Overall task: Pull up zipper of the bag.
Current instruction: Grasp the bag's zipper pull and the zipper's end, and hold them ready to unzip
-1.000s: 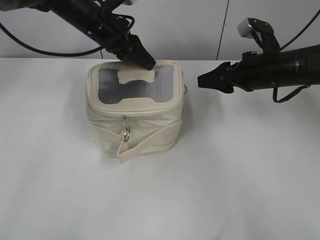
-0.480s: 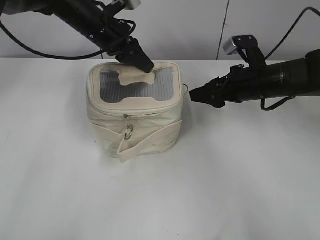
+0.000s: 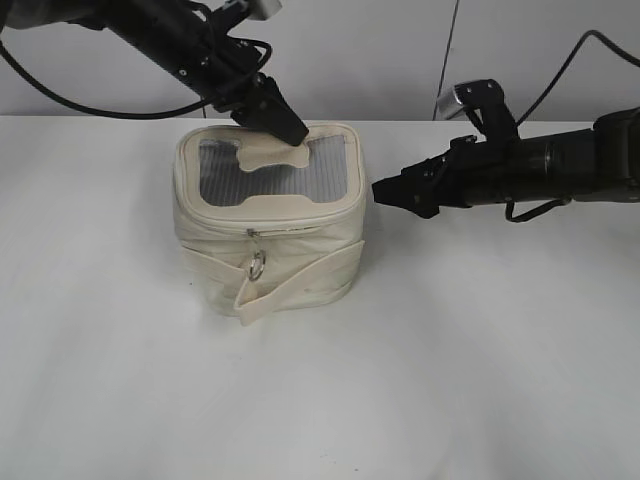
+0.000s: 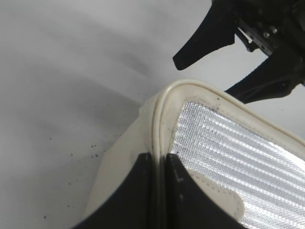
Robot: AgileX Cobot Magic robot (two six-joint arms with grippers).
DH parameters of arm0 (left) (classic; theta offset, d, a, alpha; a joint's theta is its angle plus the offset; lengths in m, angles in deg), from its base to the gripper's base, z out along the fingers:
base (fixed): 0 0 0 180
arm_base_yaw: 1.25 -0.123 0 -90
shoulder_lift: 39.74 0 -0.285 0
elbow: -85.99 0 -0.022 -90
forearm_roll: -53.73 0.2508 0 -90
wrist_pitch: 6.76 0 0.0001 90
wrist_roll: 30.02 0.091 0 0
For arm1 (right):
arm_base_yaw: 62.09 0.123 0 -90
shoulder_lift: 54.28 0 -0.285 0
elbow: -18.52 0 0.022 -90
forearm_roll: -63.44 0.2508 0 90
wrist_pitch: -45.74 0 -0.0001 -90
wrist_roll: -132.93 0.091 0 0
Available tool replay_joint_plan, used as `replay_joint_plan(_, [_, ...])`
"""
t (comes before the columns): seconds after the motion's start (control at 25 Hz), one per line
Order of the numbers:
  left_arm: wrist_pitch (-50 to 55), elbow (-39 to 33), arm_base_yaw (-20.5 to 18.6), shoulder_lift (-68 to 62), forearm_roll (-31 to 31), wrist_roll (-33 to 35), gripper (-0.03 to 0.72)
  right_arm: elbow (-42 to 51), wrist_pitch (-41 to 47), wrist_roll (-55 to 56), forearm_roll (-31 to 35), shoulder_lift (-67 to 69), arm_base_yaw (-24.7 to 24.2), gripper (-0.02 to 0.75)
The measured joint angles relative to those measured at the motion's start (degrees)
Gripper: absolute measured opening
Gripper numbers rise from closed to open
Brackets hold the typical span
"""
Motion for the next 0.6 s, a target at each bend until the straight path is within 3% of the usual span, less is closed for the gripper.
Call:
replay_joint_plan(0.32, [0.00, 0.00, 0.00, 0.00, 0.00, -0.24, 0.047, -0.99, 1.06, -3.04, 0.44, 0.07, 2.48, 0.533])
replay_joint_plan(0.6, [0.17, 0.09, 0.00, 0.00, 0.18, -0.47, 0.045, -1.32, -3.92, -6.36, 2.66, 0.08, 5.23, 0.533])
